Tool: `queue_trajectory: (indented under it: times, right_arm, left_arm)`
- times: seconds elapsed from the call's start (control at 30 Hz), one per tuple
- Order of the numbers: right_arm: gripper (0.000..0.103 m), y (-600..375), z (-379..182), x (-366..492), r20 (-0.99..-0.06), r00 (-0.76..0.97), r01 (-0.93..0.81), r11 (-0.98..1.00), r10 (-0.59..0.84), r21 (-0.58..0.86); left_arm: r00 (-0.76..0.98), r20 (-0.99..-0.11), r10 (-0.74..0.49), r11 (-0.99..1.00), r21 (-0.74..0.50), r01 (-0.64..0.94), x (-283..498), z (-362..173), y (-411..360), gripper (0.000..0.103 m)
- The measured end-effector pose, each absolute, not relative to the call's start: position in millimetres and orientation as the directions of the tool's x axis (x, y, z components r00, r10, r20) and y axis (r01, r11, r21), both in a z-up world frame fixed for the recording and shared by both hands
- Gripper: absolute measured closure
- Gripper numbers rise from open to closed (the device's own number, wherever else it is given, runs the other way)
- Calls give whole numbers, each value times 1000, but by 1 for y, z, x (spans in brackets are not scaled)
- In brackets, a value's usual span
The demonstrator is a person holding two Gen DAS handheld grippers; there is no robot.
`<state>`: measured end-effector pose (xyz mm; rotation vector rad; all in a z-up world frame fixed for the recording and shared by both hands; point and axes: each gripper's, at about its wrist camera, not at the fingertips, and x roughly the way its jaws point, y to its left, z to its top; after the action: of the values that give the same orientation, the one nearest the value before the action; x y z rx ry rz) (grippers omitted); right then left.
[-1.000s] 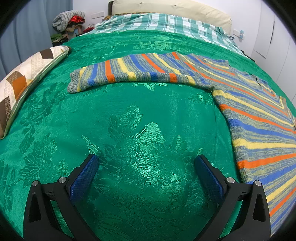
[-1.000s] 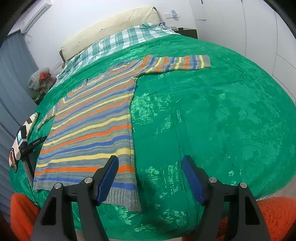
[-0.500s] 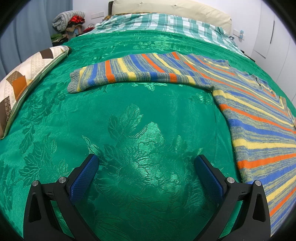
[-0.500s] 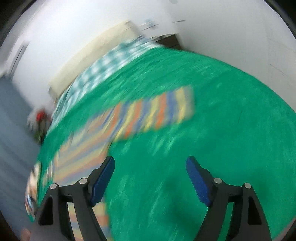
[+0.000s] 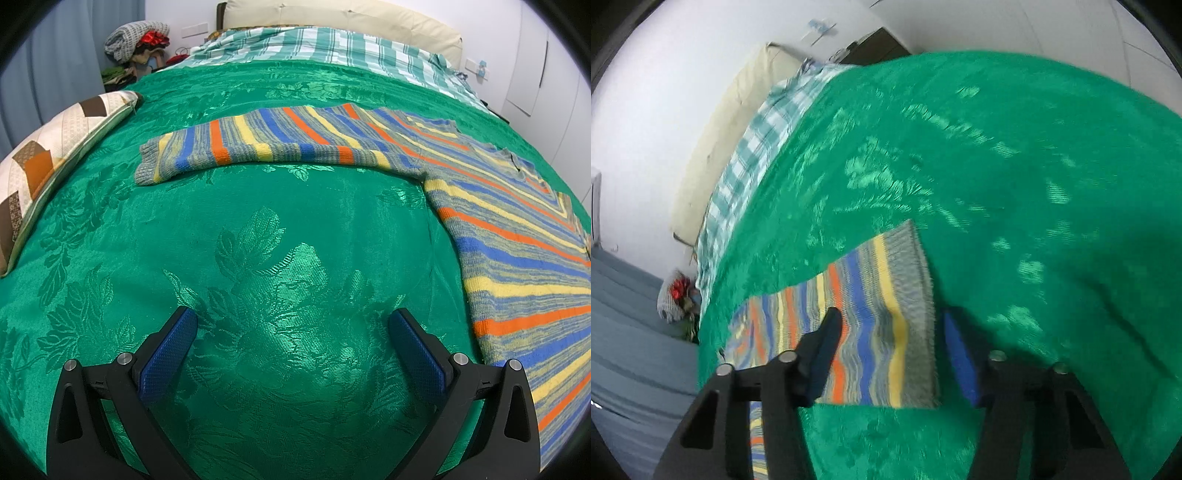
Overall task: Fold small clothes
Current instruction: 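Grasp the other sleeve cuff with the right tool and lift it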
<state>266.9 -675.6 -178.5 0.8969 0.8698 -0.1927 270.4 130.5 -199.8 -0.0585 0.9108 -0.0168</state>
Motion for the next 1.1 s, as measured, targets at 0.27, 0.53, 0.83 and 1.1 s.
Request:
queue_trajectory:
  times: [0.27, 0.53, 0.83, 1.1]
  right_arm:
    - [100, -627, -119, 286, -726, 680, 421, 755, 103, 502]
    - [100, -434, -26, 376, -581, 656, -58, 799, 482, 598]
    - [43, -352, -68, 421, -590, 508, -127, 732, 628, 670]
    - [54, -423, -180, 396, -786, 330, 232, 762, 522, 604]
  left_arm:
    - [613, -789, -41, 998, -60, -10, 271, -200, 130, 0]
    - [612, -789, -41, 998, -60, -11, 271, -200, 130, 0]
    - [612, -790, -37, 998, -56, -11, 271, -199, 130, 0]
    - [612, -790, -39, 998, -59, -12, 271, -199, 131, 0]
